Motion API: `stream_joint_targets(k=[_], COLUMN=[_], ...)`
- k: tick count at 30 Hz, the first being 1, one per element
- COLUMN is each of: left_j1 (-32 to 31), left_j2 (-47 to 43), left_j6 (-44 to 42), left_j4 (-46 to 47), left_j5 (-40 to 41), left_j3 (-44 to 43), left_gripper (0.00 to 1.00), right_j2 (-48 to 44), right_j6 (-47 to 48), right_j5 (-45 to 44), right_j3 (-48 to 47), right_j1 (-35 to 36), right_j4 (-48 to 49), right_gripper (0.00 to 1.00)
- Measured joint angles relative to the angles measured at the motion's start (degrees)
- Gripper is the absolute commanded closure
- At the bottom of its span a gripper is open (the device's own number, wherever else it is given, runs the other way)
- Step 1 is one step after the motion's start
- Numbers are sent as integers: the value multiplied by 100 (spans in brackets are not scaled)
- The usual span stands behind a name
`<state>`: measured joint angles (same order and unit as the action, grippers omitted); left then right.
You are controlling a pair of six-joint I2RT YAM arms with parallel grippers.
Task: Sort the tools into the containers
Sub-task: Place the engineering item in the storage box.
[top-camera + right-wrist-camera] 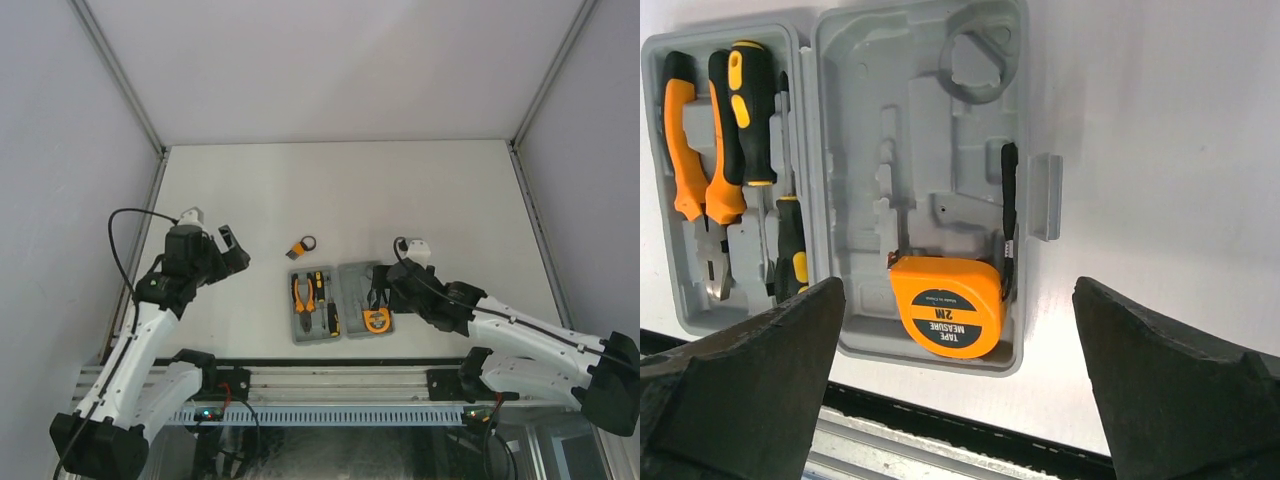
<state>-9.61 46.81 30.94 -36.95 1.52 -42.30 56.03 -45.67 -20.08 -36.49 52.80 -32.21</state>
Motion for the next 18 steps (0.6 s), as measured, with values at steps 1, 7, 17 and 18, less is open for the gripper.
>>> stream_joint_targets(k=[1,7,17,18], left_j1=[-120,-997,-2000,-2052], left_j2=[0,68,664,697], left_j6=[33,352,767,796], left_j4=[42,350,780,839], left_j5=[22,197,437,435], left_j3=[17,149,514,546], left_gripper=[1,5,11,11], right_j2=[2,59,450,566], right_j6=[26,153,190,197], right_j5=[83,463,651,660], right_j3=[26,46,44,44], right_j1=[-42,-96,223,267], right_j4=[22,76,153,166], right_gripper=[14,38,58,59])
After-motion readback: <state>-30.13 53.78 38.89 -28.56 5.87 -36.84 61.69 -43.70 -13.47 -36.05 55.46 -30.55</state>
